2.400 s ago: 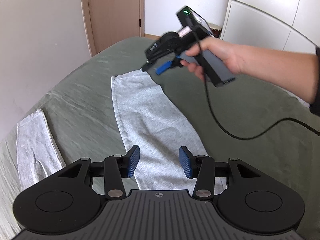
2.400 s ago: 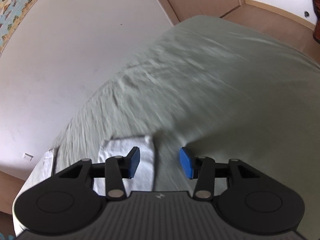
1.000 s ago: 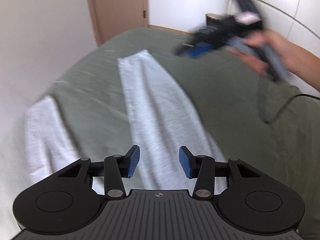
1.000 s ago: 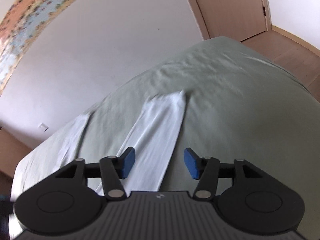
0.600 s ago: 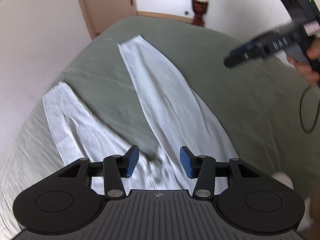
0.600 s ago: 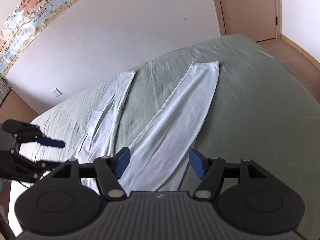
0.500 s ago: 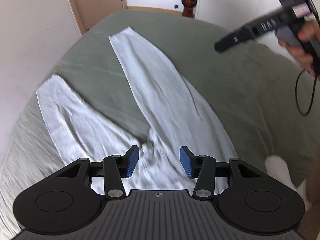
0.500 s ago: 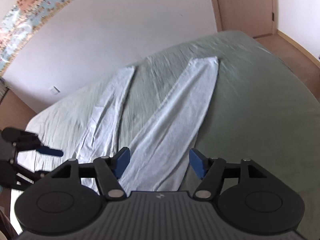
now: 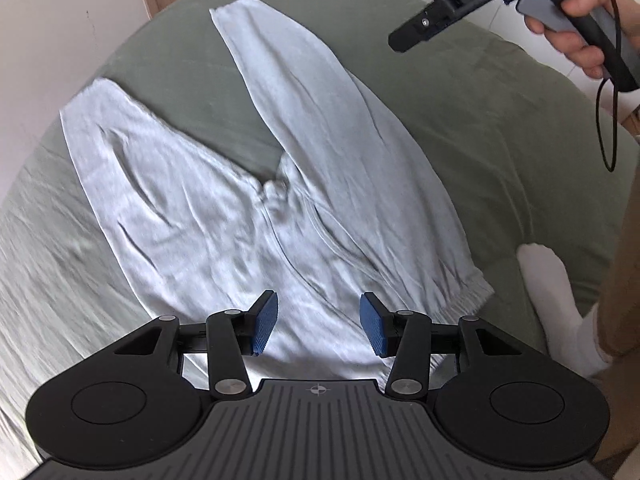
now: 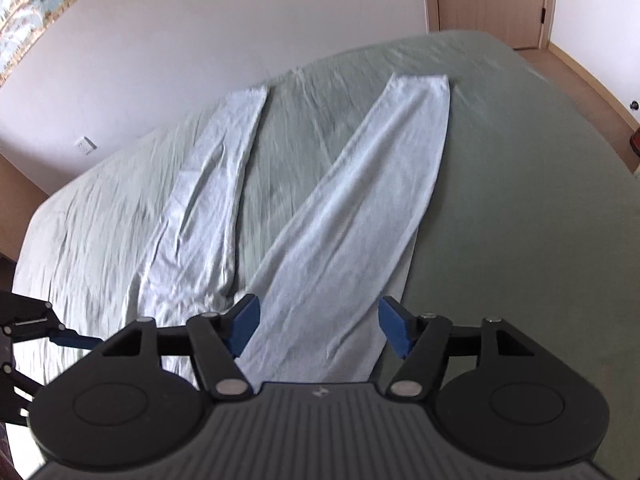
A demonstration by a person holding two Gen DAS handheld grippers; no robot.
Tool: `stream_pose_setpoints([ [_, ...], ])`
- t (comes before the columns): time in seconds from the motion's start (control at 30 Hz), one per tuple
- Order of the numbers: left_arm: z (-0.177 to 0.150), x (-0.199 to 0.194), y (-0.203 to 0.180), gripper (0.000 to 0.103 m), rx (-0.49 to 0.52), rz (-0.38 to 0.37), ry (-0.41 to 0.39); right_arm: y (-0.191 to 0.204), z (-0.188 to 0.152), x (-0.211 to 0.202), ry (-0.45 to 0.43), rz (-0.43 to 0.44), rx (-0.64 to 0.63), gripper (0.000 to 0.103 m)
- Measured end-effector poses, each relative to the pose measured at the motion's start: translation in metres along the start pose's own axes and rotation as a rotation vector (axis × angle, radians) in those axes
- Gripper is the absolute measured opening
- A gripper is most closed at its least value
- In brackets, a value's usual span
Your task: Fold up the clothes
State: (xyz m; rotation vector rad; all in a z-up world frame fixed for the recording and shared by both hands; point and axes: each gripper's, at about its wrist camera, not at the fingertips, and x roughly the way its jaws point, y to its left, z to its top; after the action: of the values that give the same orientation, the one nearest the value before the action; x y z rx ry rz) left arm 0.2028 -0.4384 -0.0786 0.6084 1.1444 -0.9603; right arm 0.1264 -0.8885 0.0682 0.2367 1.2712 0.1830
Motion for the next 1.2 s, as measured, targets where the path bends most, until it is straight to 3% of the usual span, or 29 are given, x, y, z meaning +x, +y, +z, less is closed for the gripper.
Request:
stream_pose_setpoints([
  [0.4,-0.019,-0.016,0.030,0.044,-0.105,0.075,0.001,0.008,-0.018,0.025,0.032,0.026,-0.017,0.069],
  [0.63,-0.002,-0.019,0.036,0.044,-0.118,0.086,-0.051,-0.030,-0.023,0.040,0.005,0.009,0.080,0.068],
  [0.77,0.008,-0.015,0.034,0.044,-0.116,0.084,-0.061,-0.078,-0.029,0.058,-0.005,0.027,0.277,0.051],
  [0.9,0.017,-0.012,0.030,0.044,-0.108,0.079,-0.073,-0.100,-0.031,0.077,0.007,0.079,0.394,0.033],
  [1.13,0.024,-0.007,0.028,0.044,-0.099,0.072,-0.074,-0.096,-0.029,0.099,0.026,0.081,0.395,0.031],
  [1.2,0.024,-0.005,0.028,0.044,-0.097,0.066,-0.071,-0.095,-0.029,0.102,0.027,0.078,0.392,0.015],
])
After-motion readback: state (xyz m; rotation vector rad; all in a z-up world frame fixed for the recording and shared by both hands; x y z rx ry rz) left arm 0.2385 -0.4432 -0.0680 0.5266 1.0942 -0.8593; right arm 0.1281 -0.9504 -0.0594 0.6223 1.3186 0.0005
